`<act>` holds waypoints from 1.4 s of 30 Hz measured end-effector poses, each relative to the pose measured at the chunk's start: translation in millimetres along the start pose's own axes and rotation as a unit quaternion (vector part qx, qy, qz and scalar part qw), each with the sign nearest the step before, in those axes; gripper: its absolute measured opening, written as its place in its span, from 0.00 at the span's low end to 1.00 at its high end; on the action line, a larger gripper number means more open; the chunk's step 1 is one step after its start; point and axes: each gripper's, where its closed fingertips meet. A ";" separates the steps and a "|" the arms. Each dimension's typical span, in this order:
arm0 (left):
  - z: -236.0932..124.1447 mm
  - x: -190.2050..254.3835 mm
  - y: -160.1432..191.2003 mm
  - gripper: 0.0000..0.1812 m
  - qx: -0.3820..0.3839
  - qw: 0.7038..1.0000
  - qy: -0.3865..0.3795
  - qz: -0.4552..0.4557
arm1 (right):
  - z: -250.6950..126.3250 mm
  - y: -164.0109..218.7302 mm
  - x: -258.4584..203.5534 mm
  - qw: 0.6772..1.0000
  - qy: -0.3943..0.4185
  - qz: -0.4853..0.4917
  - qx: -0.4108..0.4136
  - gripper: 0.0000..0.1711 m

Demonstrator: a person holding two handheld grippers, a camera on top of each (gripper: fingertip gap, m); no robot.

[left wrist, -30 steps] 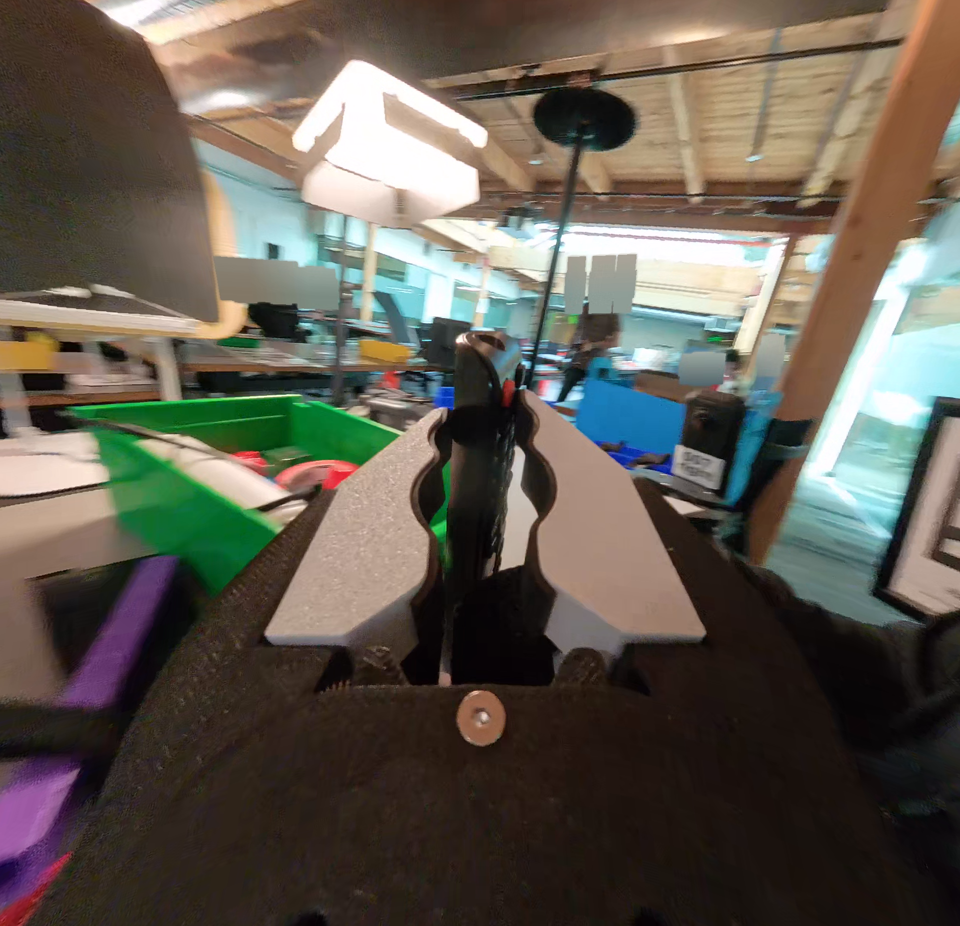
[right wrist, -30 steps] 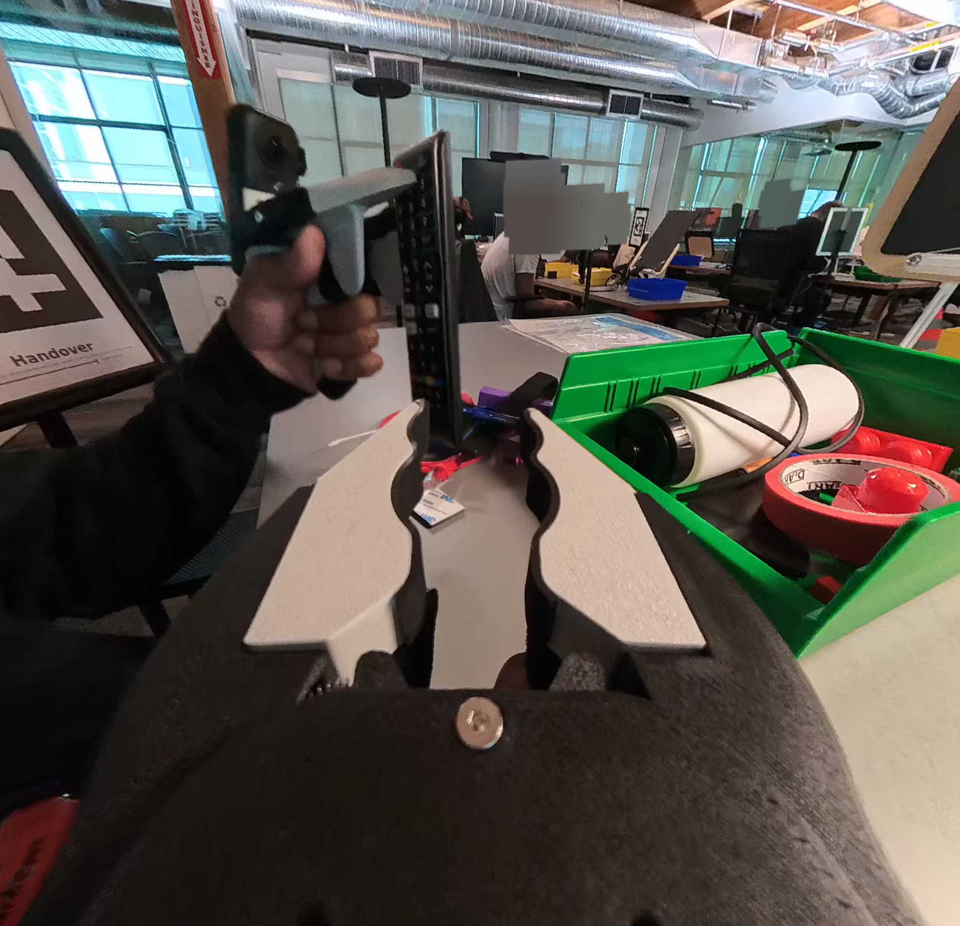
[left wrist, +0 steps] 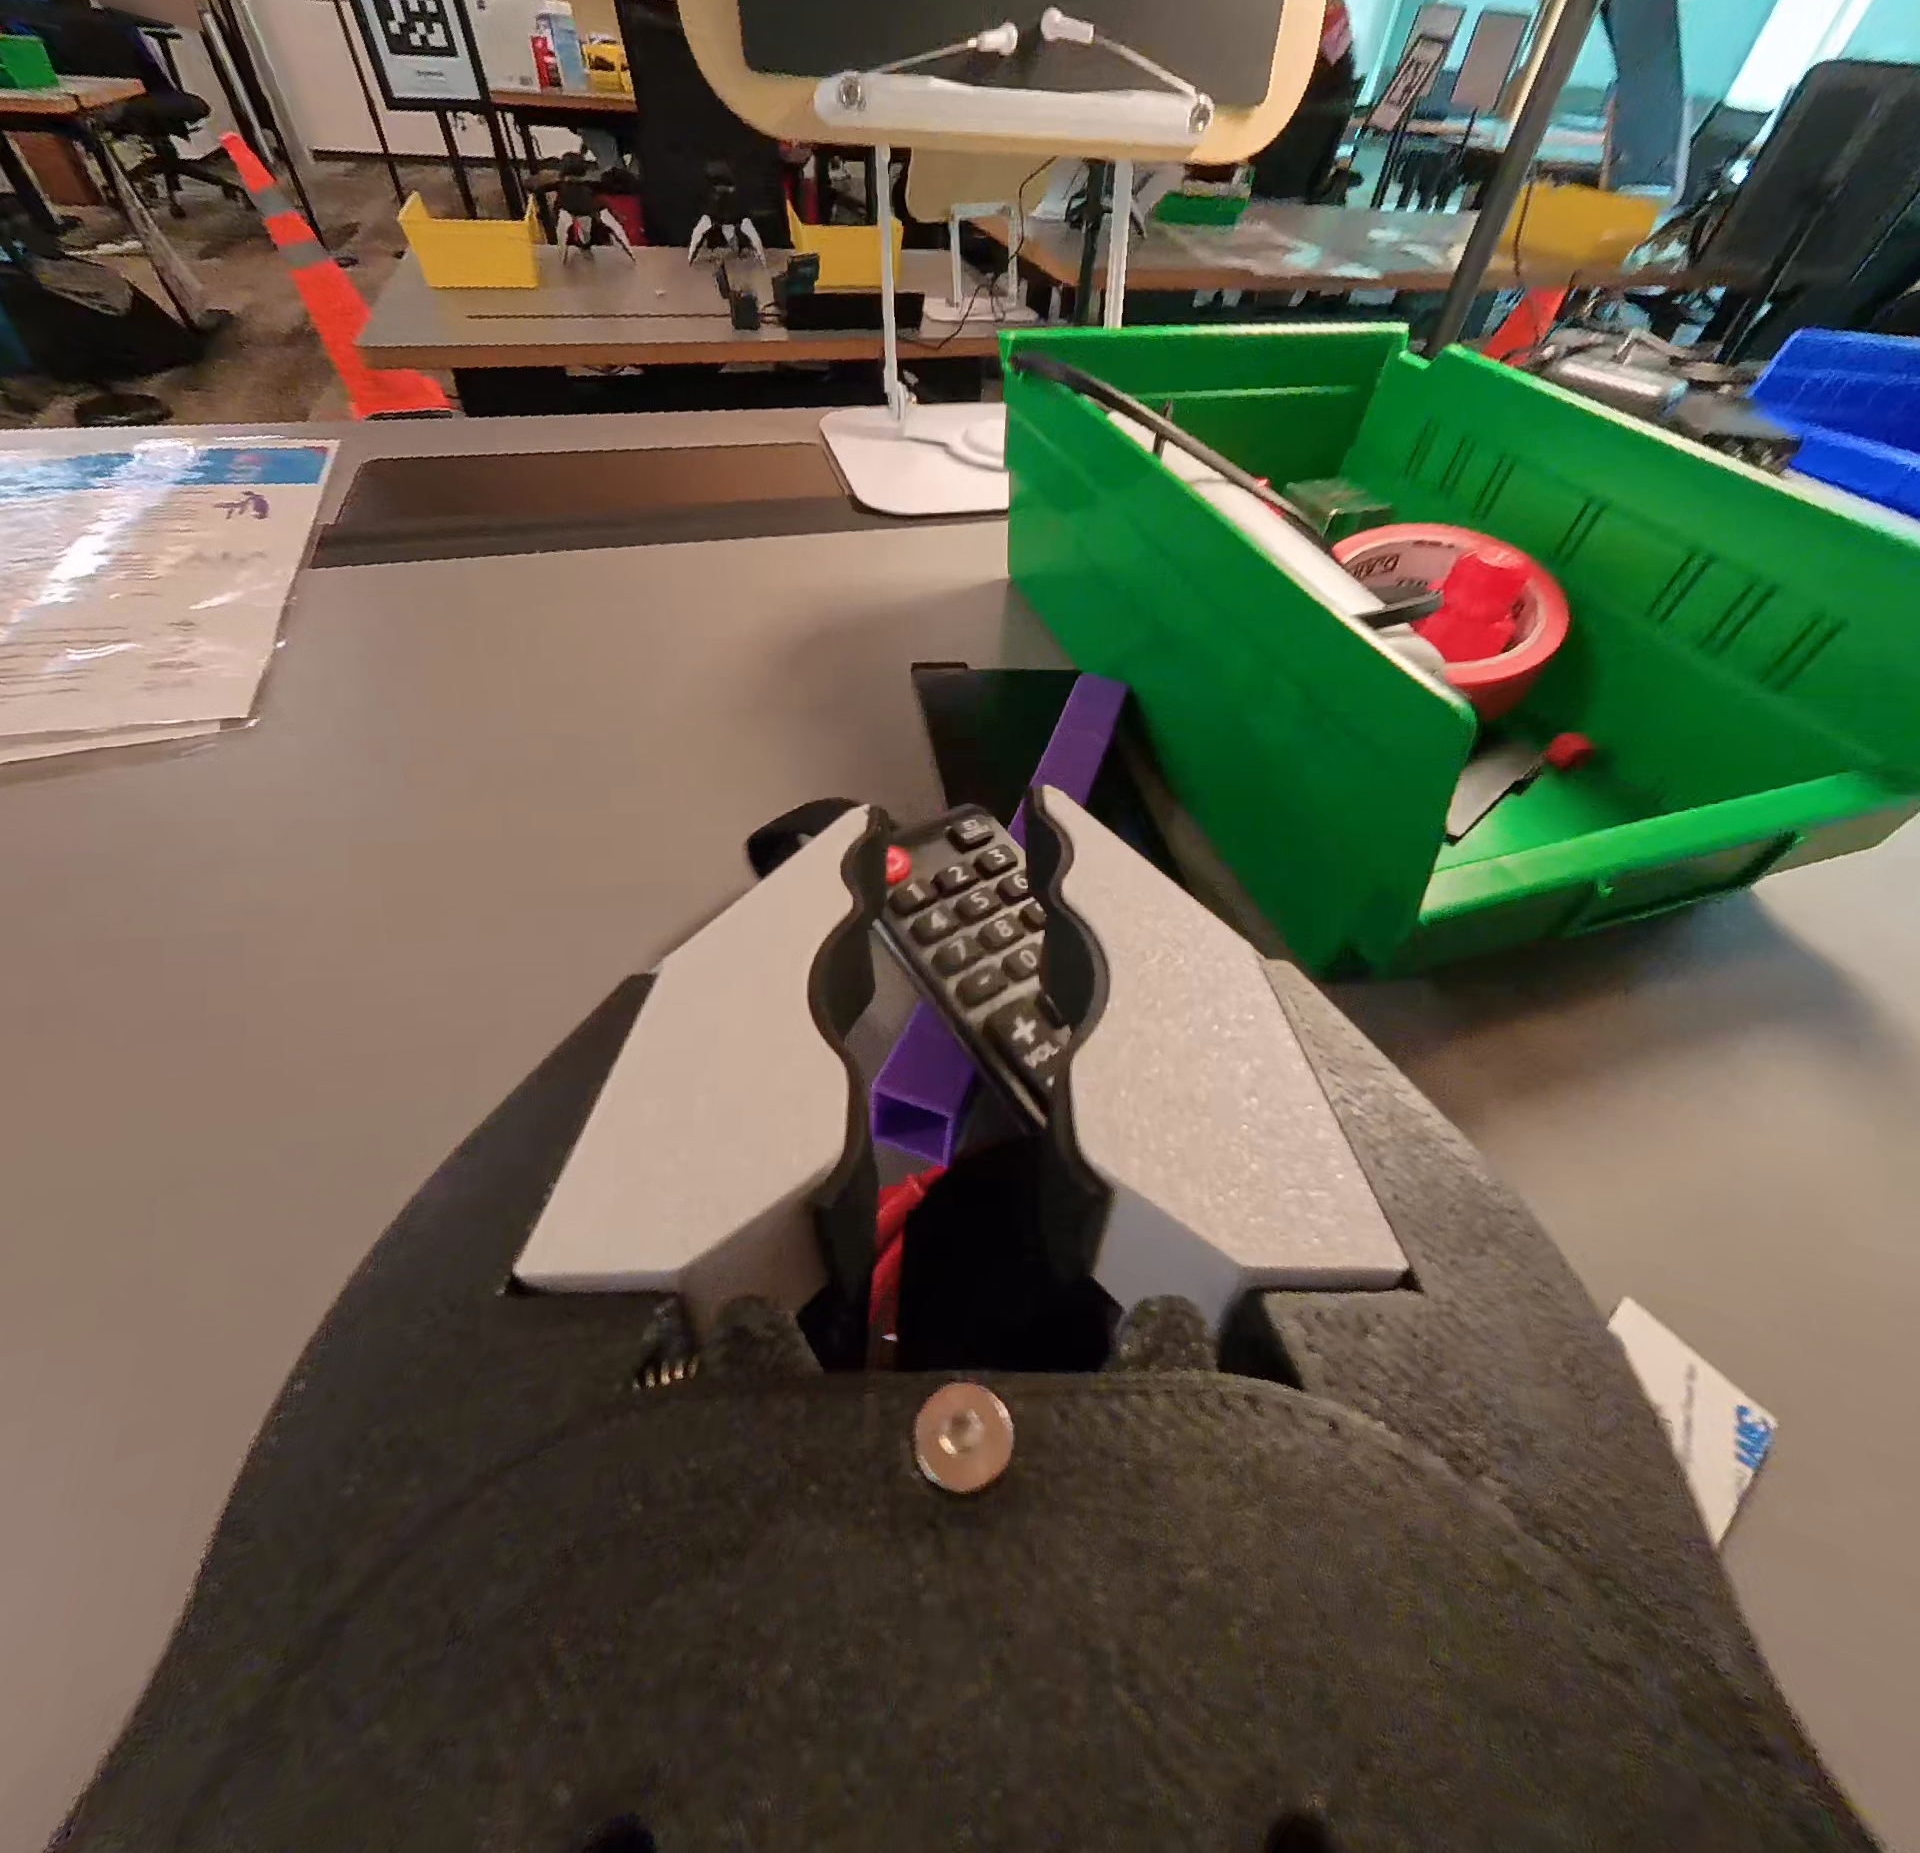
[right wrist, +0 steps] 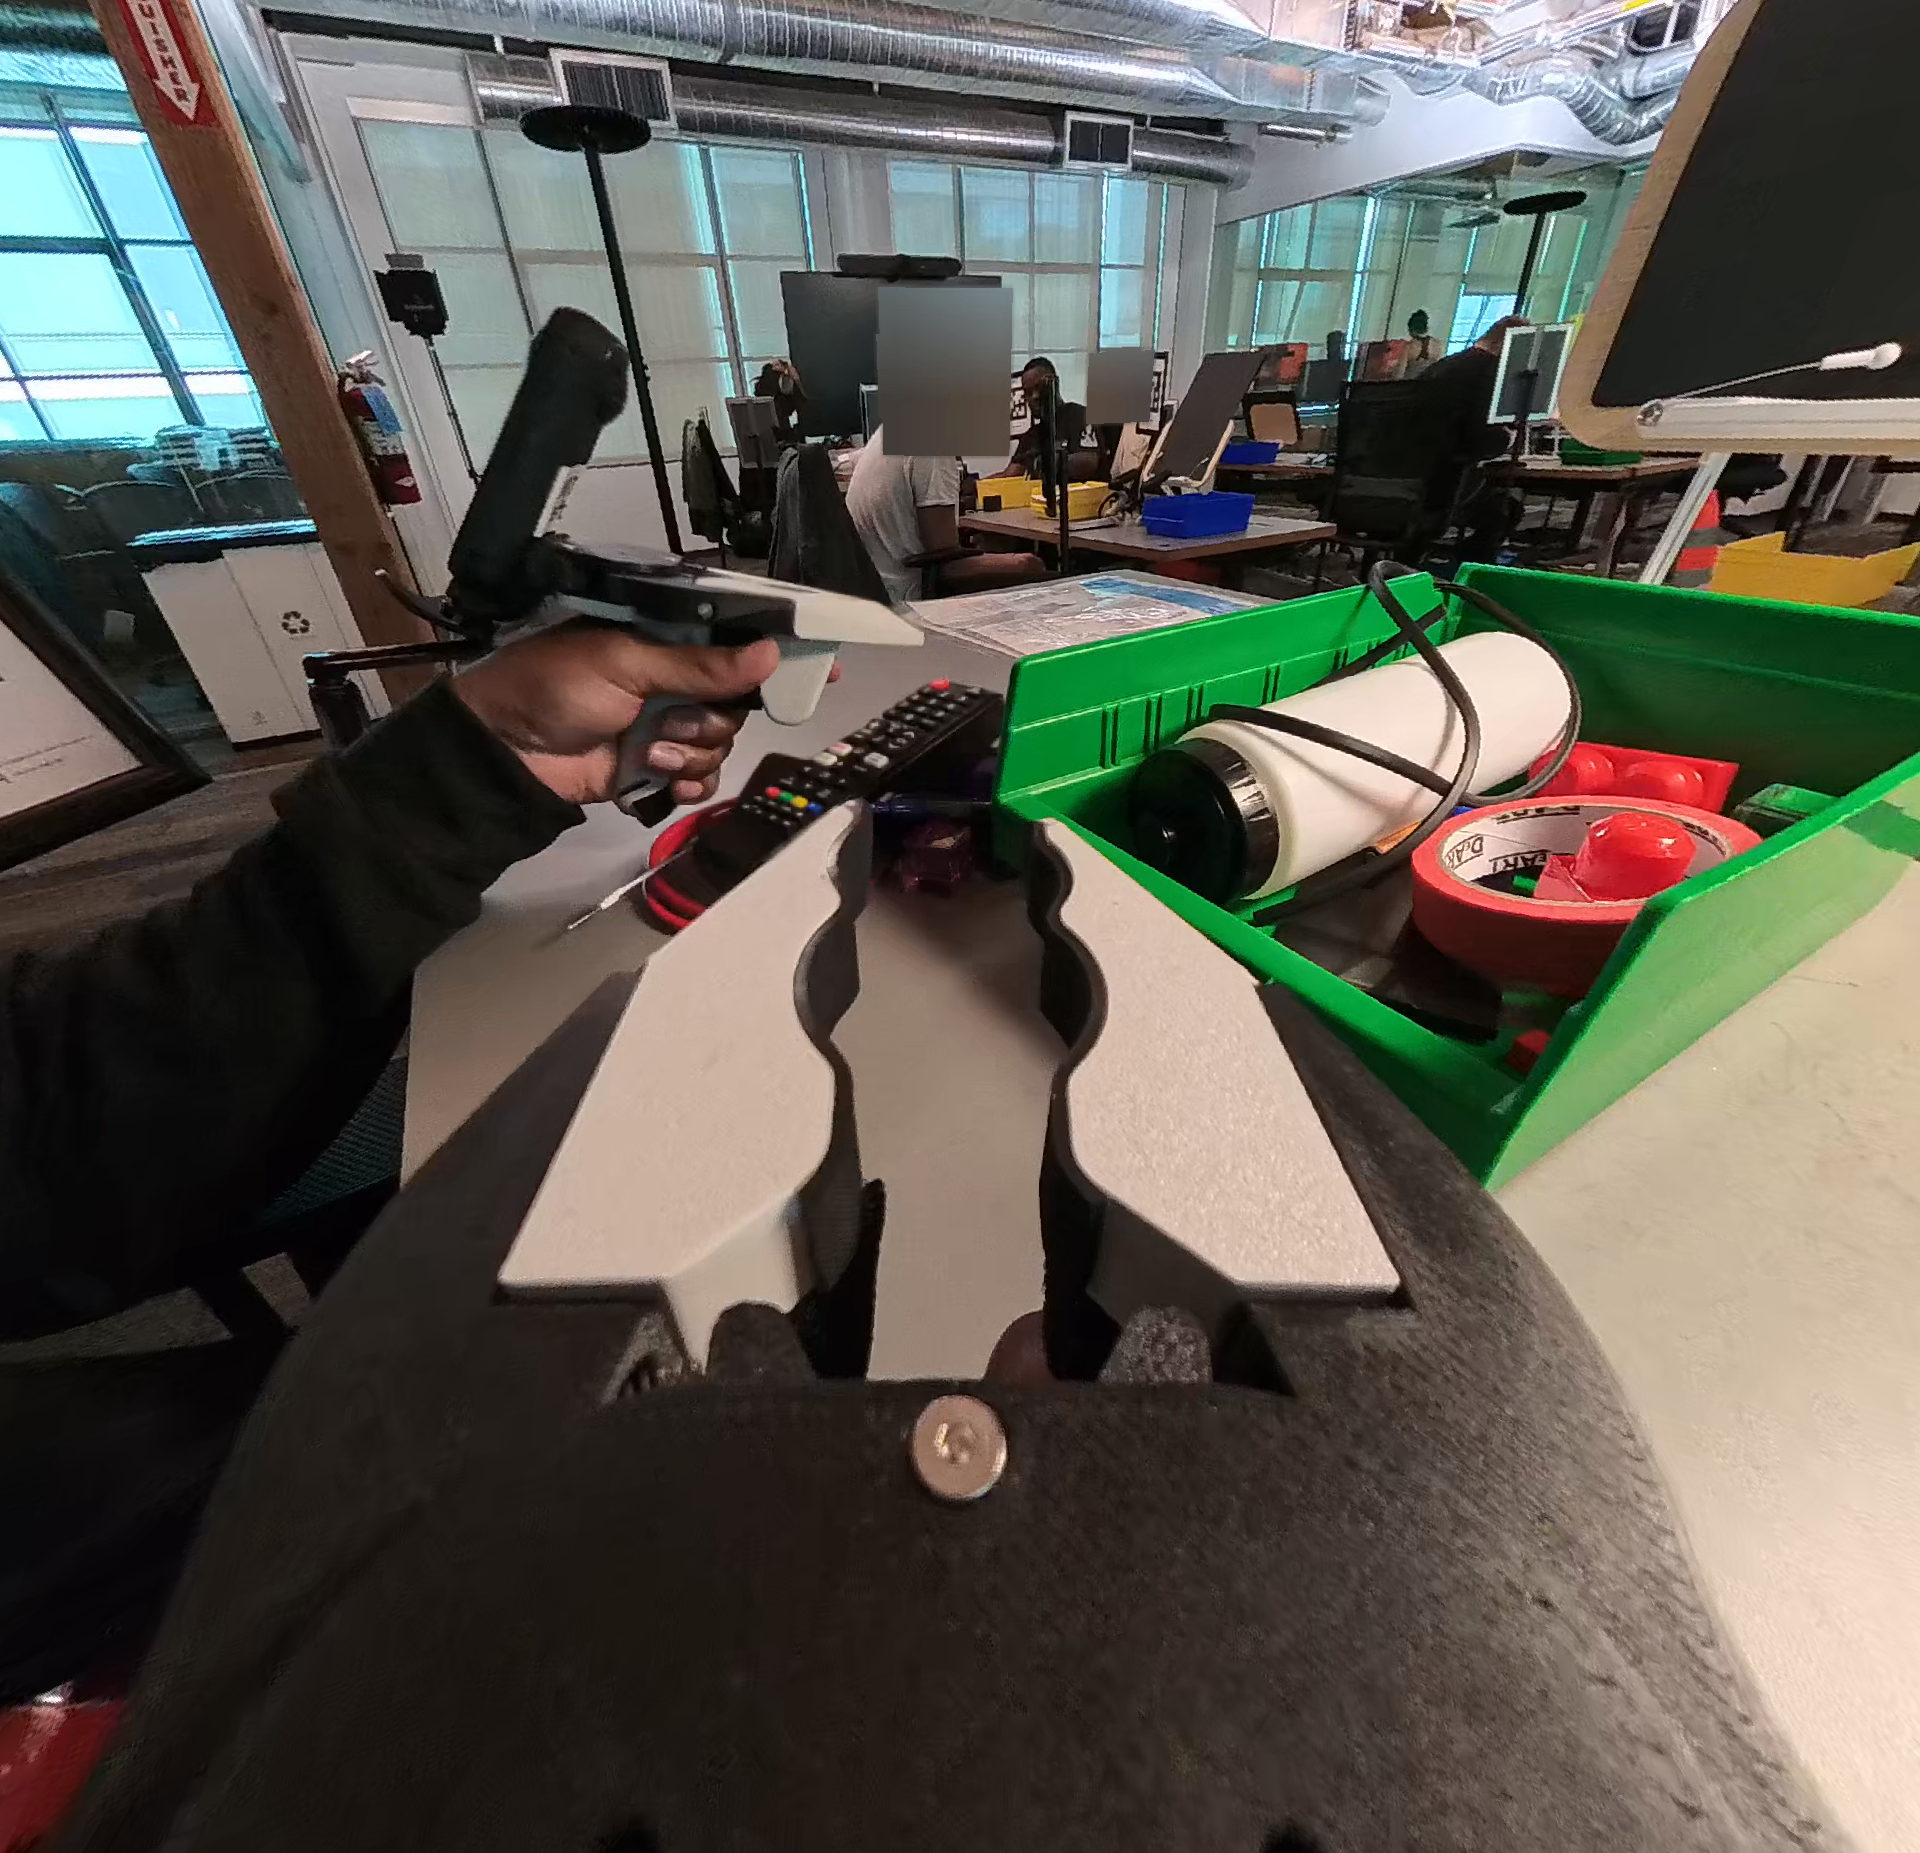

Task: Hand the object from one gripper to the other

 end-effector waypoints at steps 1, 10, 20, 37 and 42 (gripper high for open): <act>0.7 0.4 2.3 0.15 -0.006 1.000 -0.002 0.006 | -0.3 -0.3 1.0 1.000 0.002 0.002 0.001 0.18; -4.1 -2.5 -0.6 0.16 0.010 1.000 -0.017 0.014 | -0.2 -0.5 3.9 1.000 0.007 0.009 0.001 0.17; -13.8 8.6 -7.9 0.20 0.055 0.998 0.010 0.009 | -0.3 -0.4 7.1 1.000 0.011 0.018 0.001 0.17; 9.0 140.8 -79.0 0.26 0.043 0.962 0.214 0.166 | -11.9 4.5 26.6 0.996 0.003 0.087 -0.022 0.18; 50.1 203.2 -61.4 0.21 -0.092 0.919 0.289 0.253 | -13.3 3.7 27.9 0.996 0.002 0.093 -0.020 0.18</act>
Point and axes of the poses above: each gripper's, where its closed fingertips meet, z out along the fingers, y out of its underside, x = y × z across the jaws, and after that the axes turned 4 degrees about z, right-handed
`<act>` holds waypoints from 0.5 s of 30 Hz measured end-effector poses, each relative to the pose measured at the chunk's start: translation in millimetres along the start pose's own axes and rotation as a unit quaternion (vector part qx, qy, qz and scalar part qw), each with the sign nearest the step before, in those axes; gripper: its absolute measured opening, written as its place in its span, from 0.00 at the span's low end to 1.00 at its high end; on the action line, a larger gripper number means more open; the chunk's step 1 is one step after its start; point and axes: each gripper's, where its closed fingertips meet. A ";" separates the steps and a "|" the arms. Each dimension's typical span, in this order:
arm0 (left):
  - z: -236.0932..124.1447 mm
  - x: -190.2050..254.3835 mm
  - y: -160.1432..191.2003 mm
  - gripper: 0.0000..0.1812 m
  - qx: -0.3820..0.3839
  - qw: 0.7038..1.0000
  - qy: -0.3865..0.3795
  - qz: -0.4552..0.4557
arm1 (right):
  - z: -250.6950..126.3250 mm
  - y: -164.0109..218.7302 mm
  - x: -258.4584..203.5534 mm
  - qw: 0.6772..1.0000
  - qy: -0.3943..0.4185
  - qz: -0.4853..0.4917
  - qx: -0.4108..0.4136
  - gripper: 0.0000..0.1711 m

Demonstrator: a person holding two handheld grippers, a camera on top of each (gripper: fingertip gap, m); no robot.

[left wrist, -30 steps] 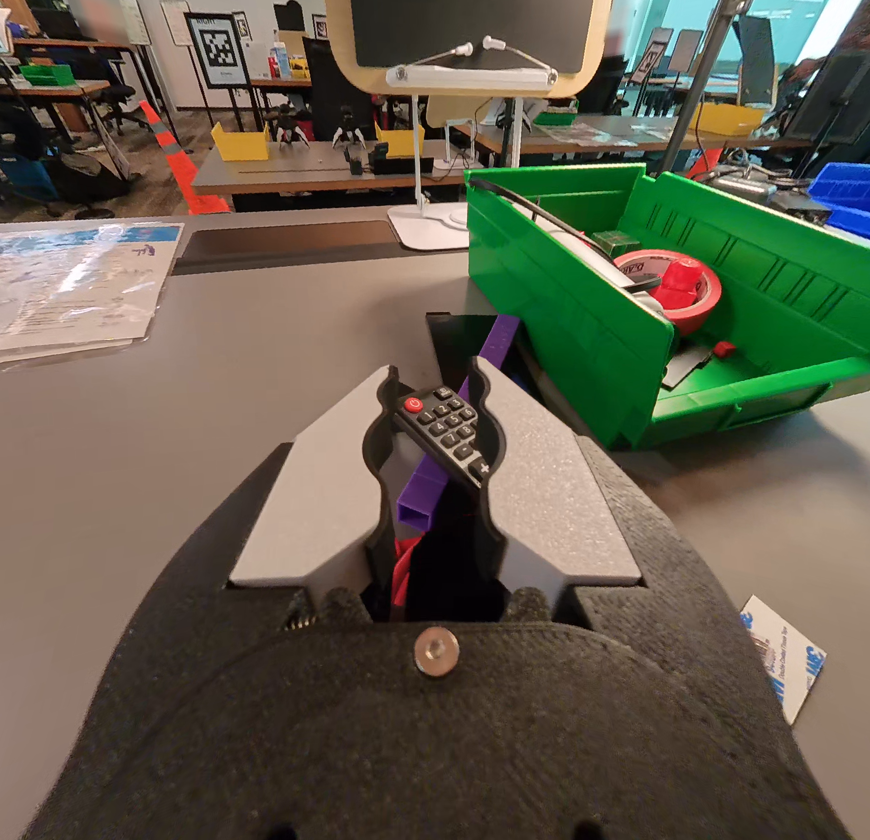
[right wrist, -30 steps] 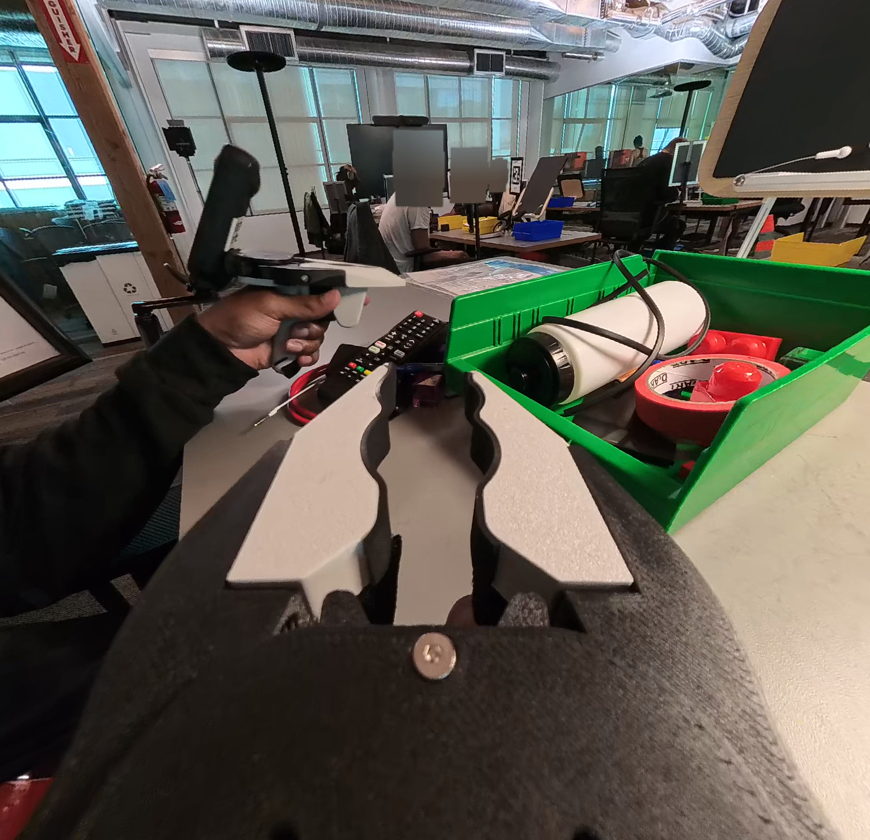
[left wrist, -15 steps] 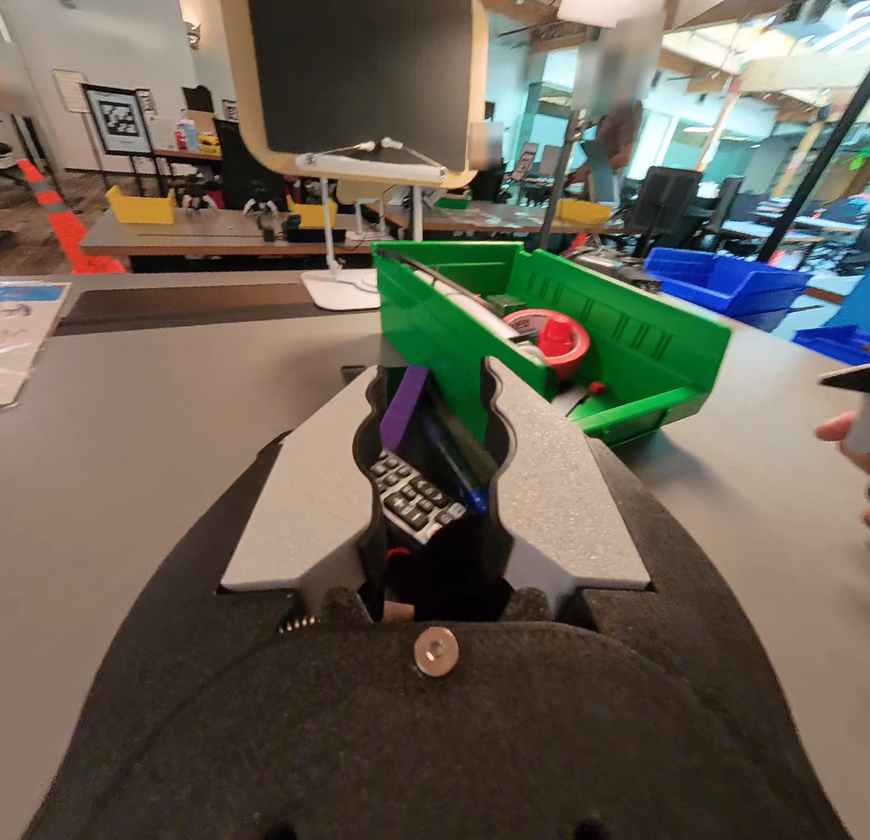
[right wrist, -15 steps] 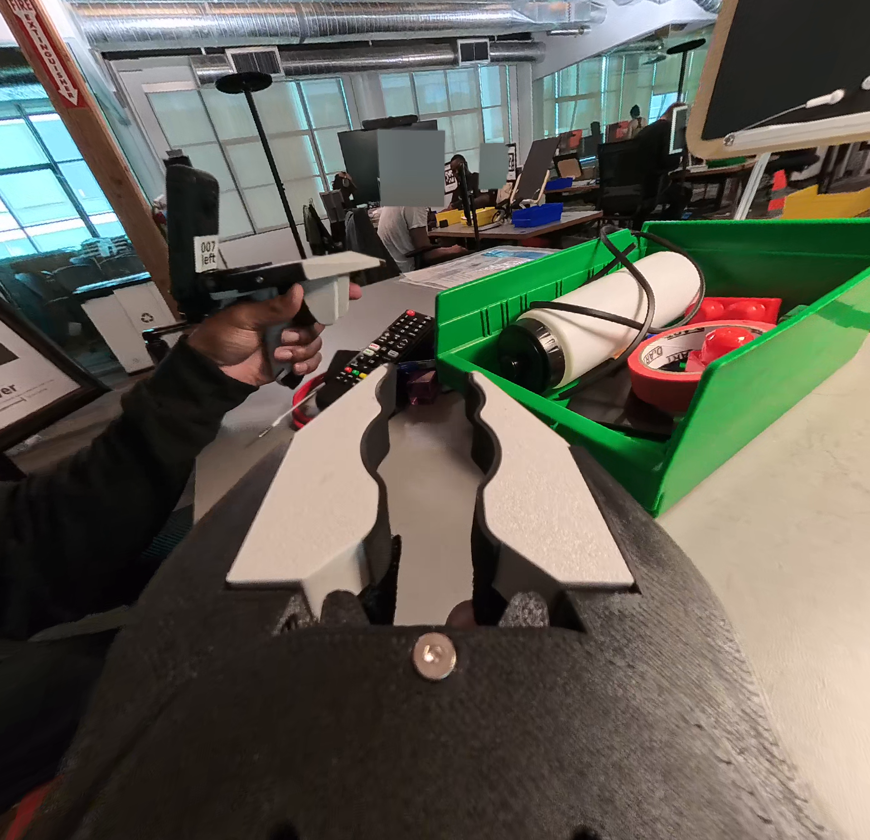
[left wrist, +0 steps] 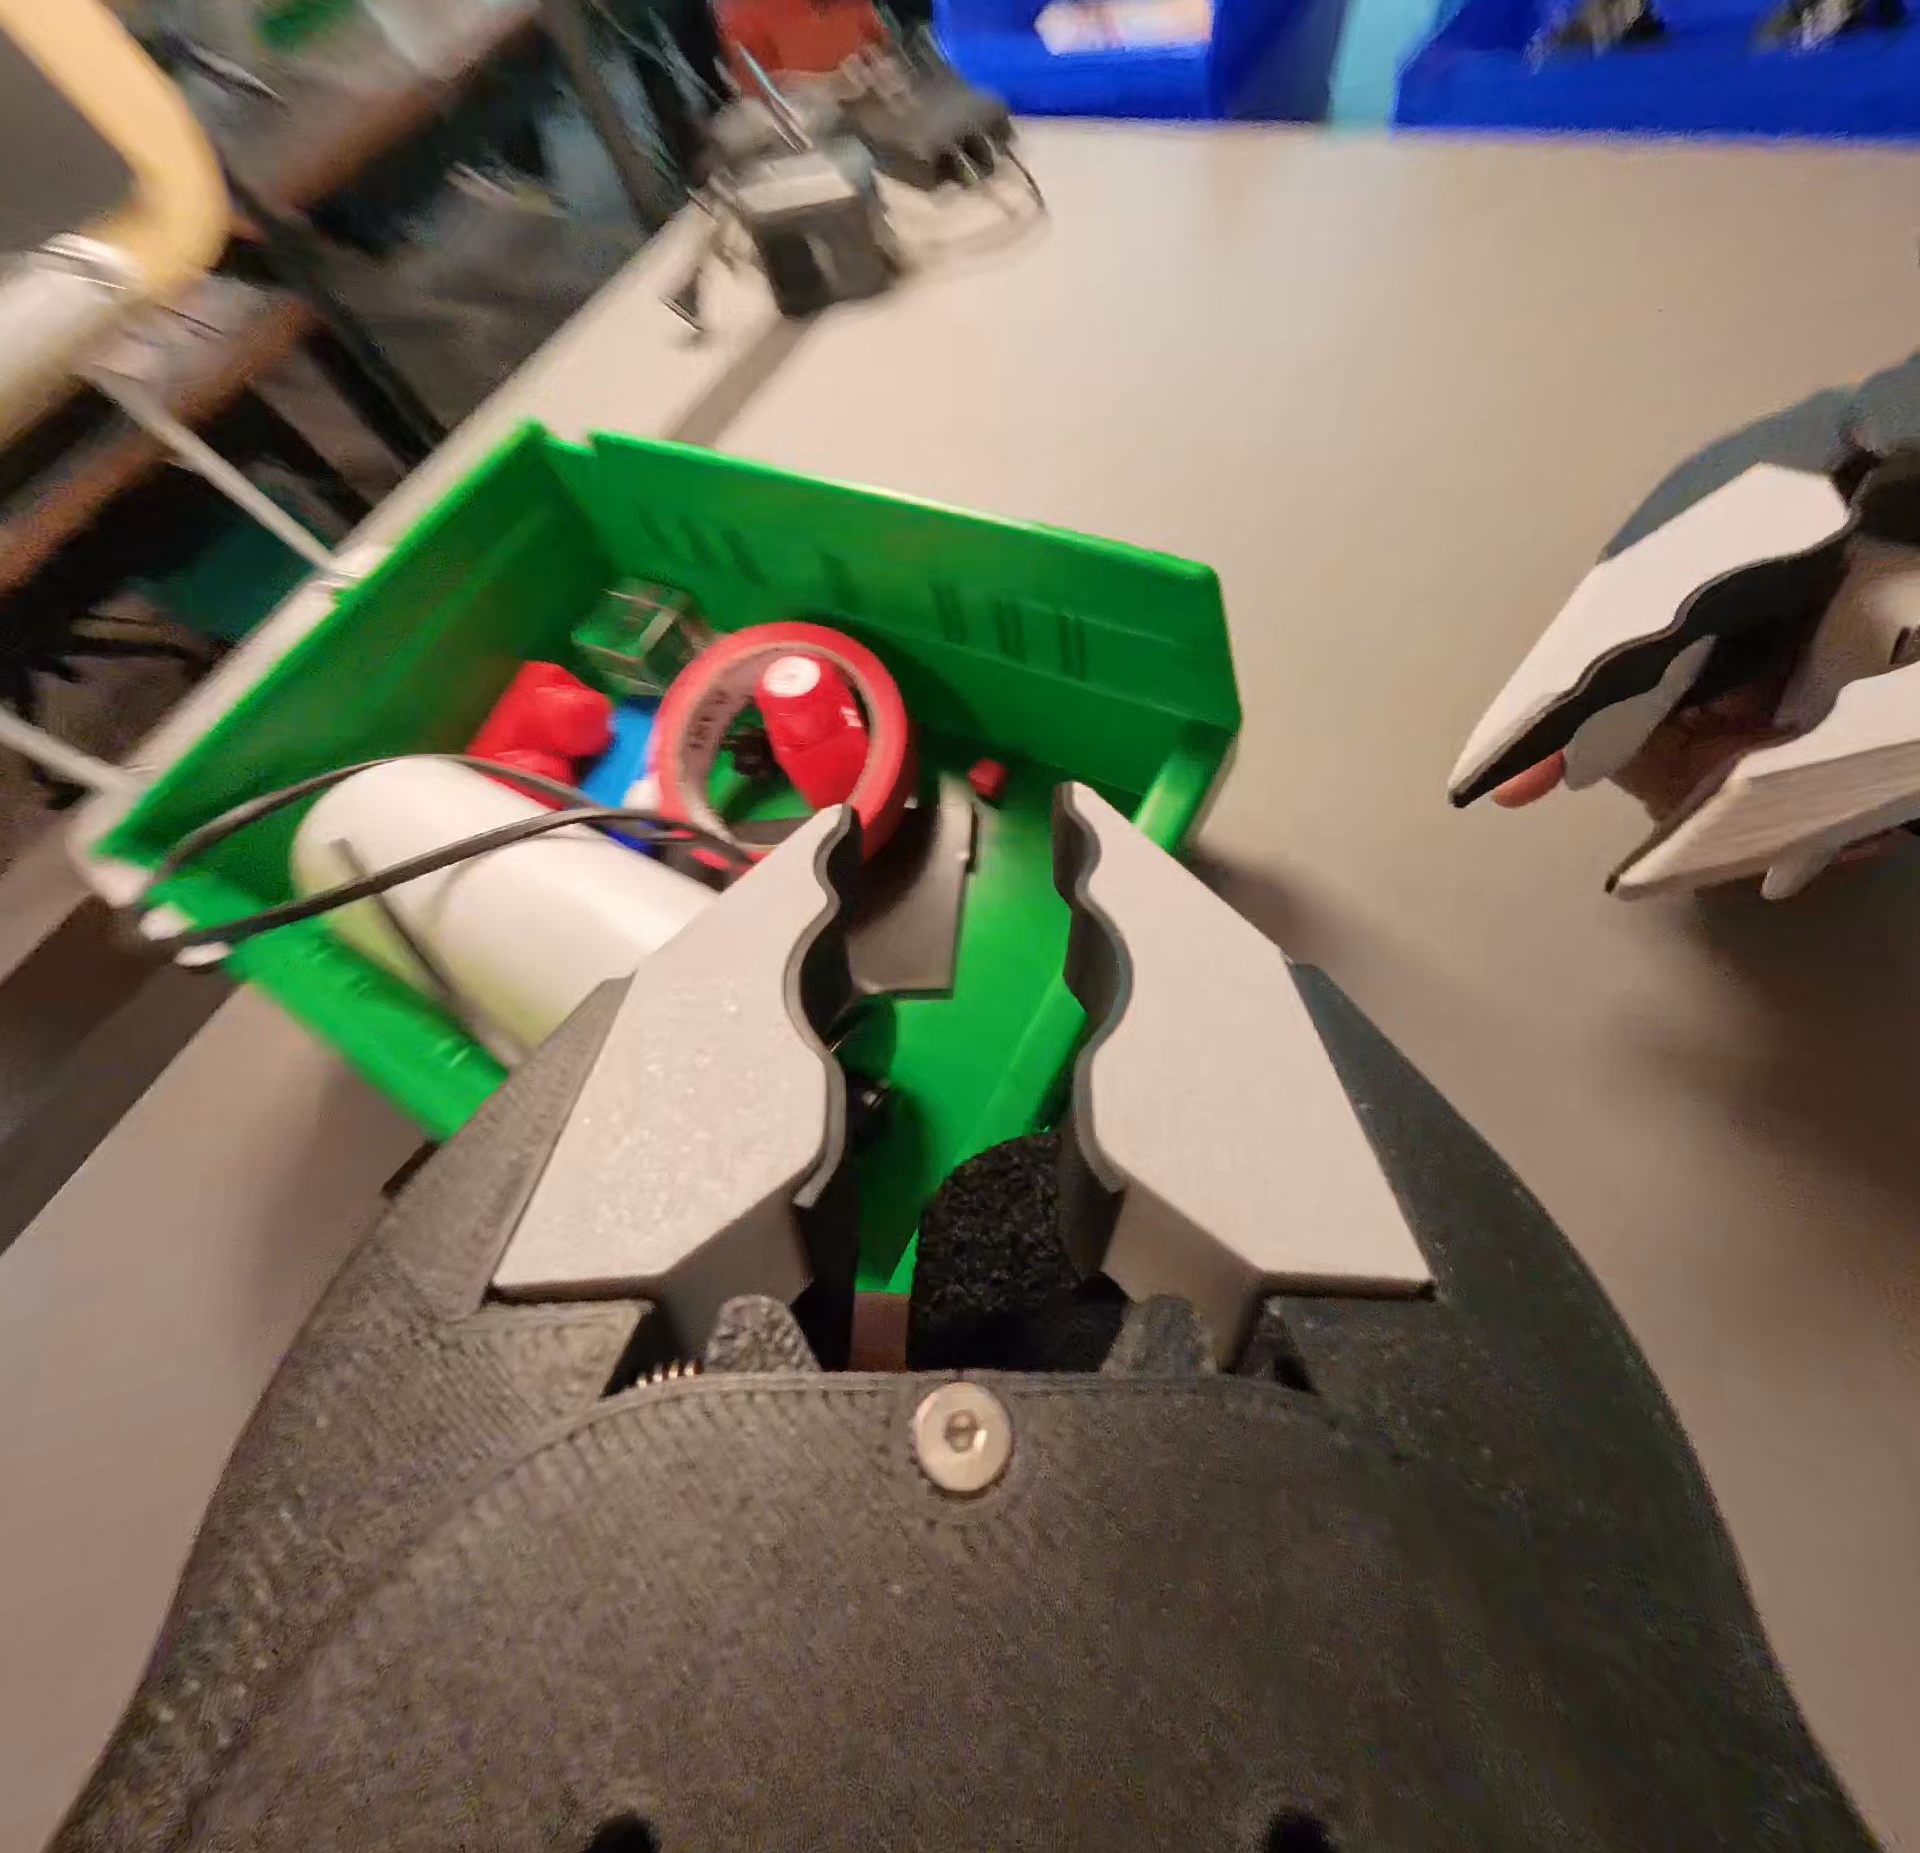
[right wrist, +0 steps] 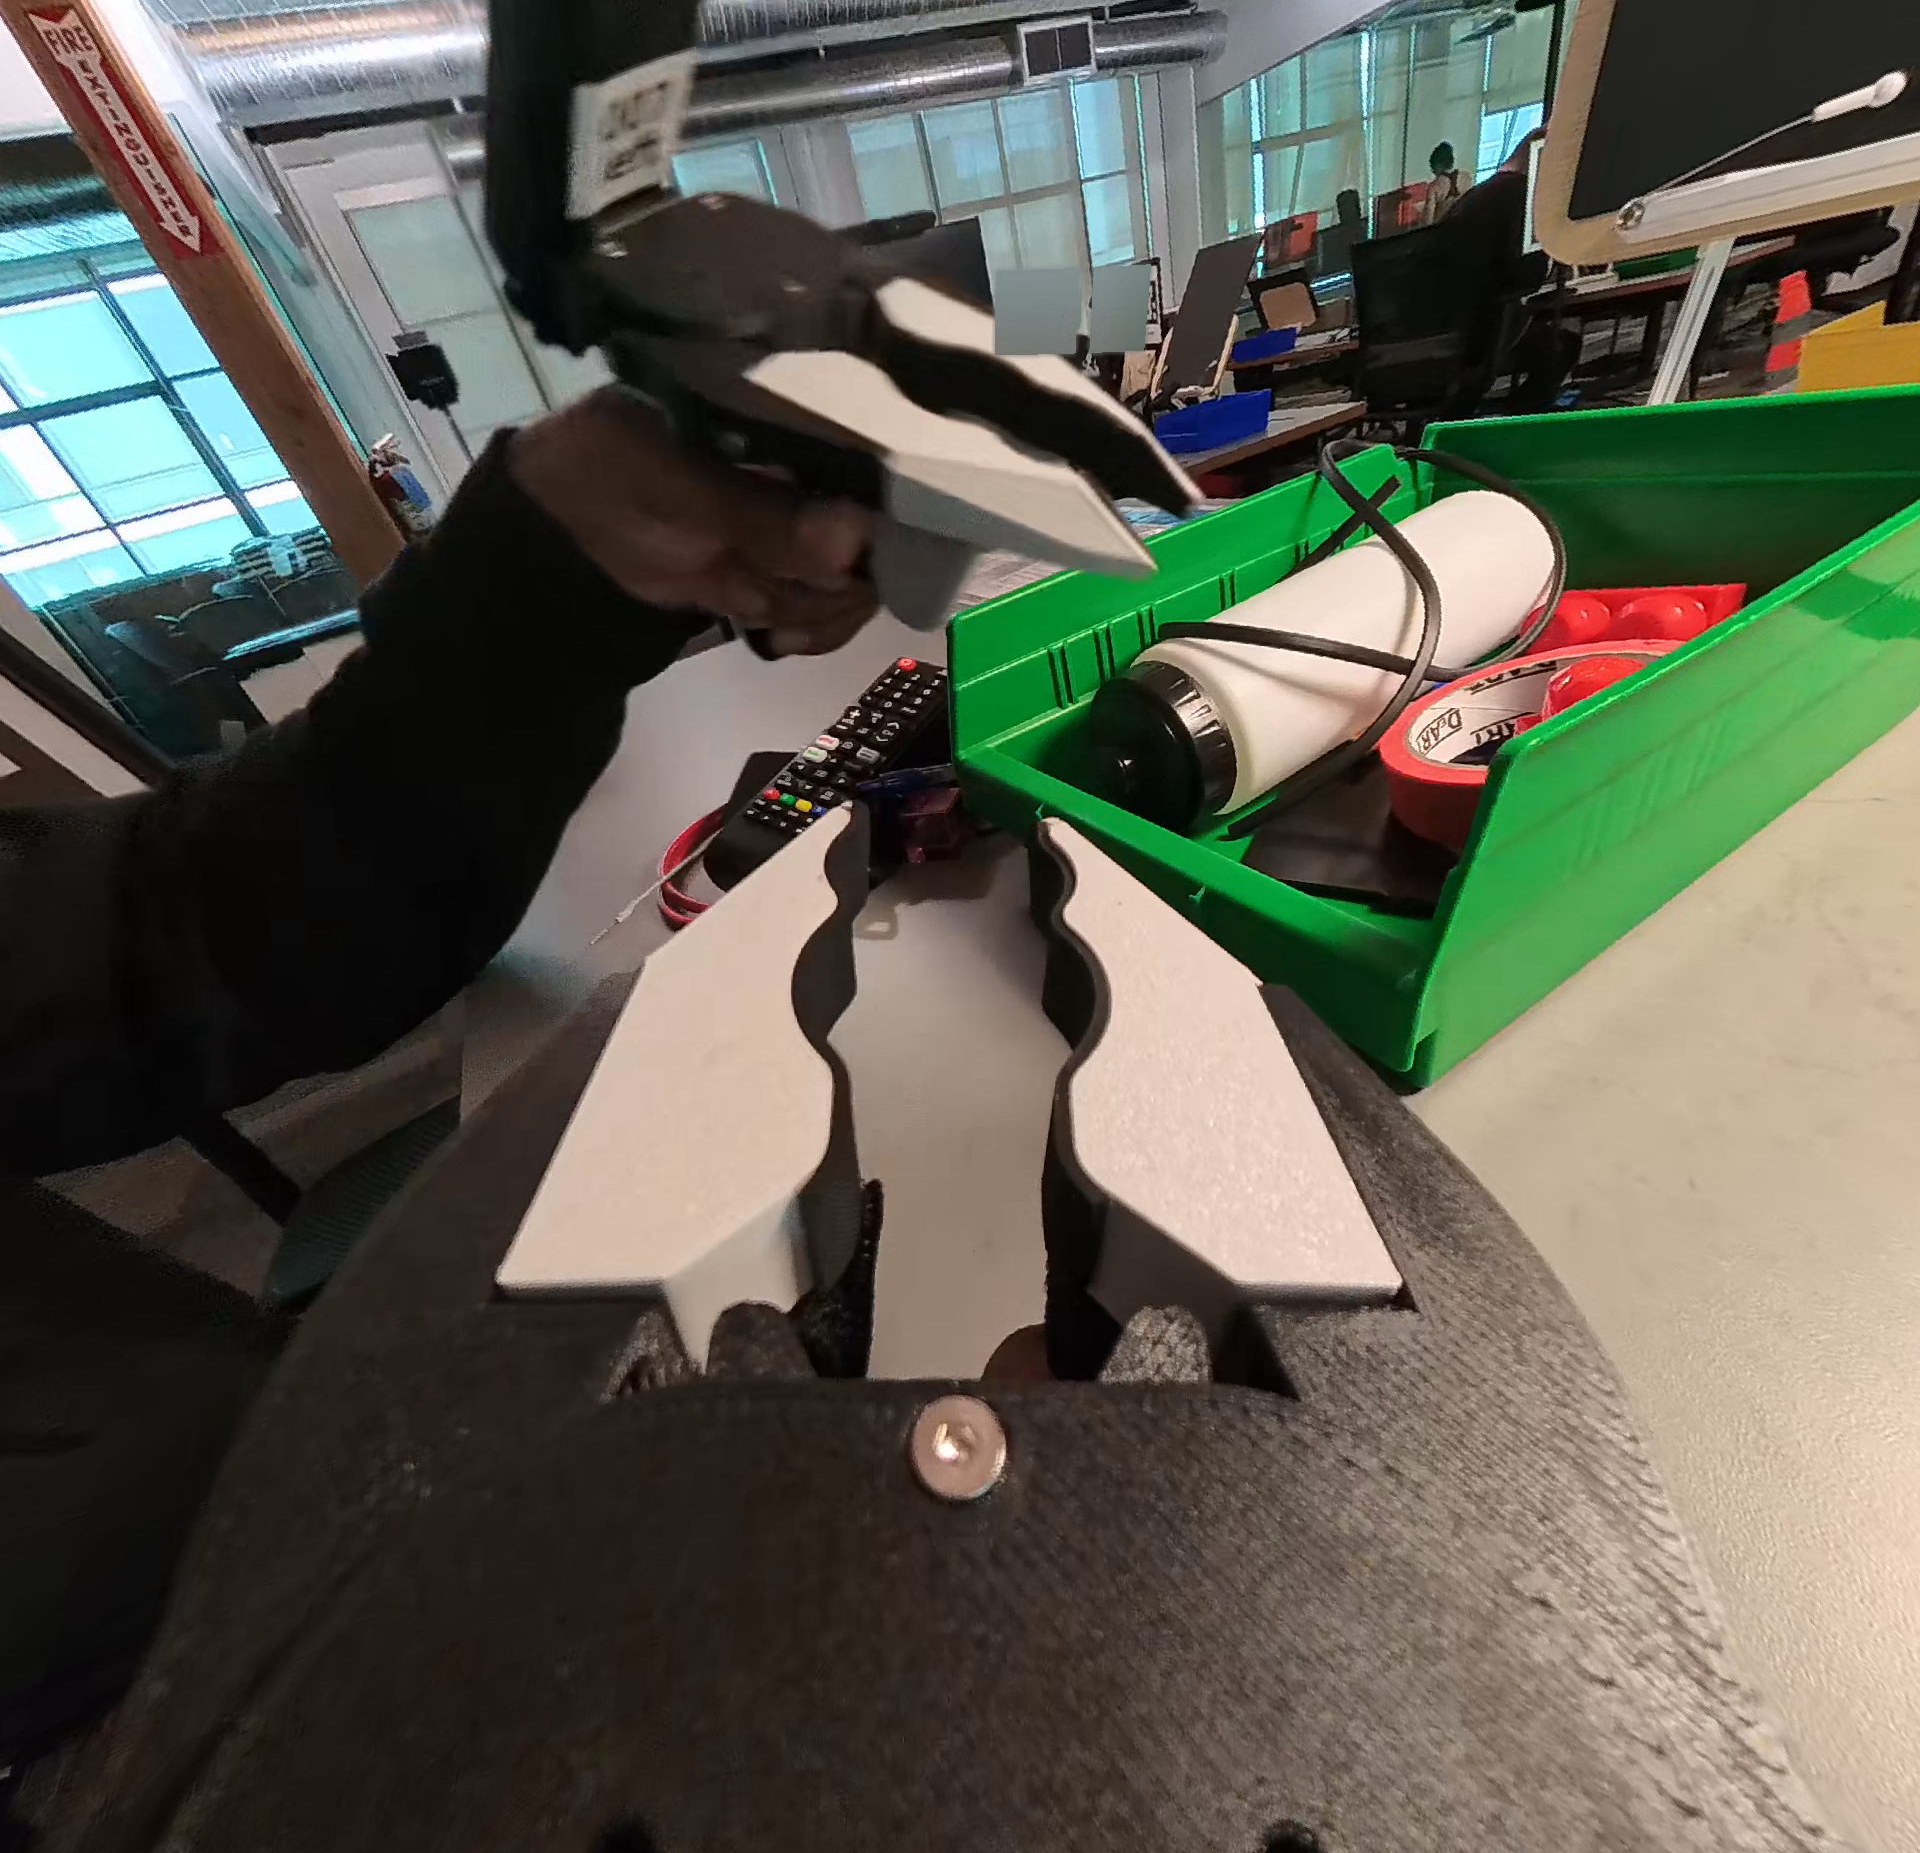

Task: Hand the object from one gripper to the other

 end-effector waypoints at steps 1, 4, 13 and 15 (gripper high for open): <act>16.1 5.6 0.7 0.21 -0.033 0.999 0.018 0.016 | -0.4 -0.2 0.0 1.000 0.000 0.001 0.001 0.18; 63.9 5.2 17.7 0.20 -0.150 0.985 0.023 0.077 | -2.5 -1.3 0.1 1.000 -0.001 0.003 0.005 0.18; 131.2 -29.4 59.4 0.17 -0.295 0.950 -0.024 0.103 | -8.0 -3.7 1.9 1.000 -0.005 0.014 0.014 0.18; 134.7 -29.0 67.3 0.15 -0.305 0.946 -0.020 0.107 | -7.3 -2.9 0.4 1.000 -0.005 0.009 0.011 0.18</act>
Point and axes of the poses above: each gripper's, where its closed fingertips meet, z out along the fingers, y out of its underside, x = y × z across the jaws, and after that the axes turned 4 degrees about z, right-handed
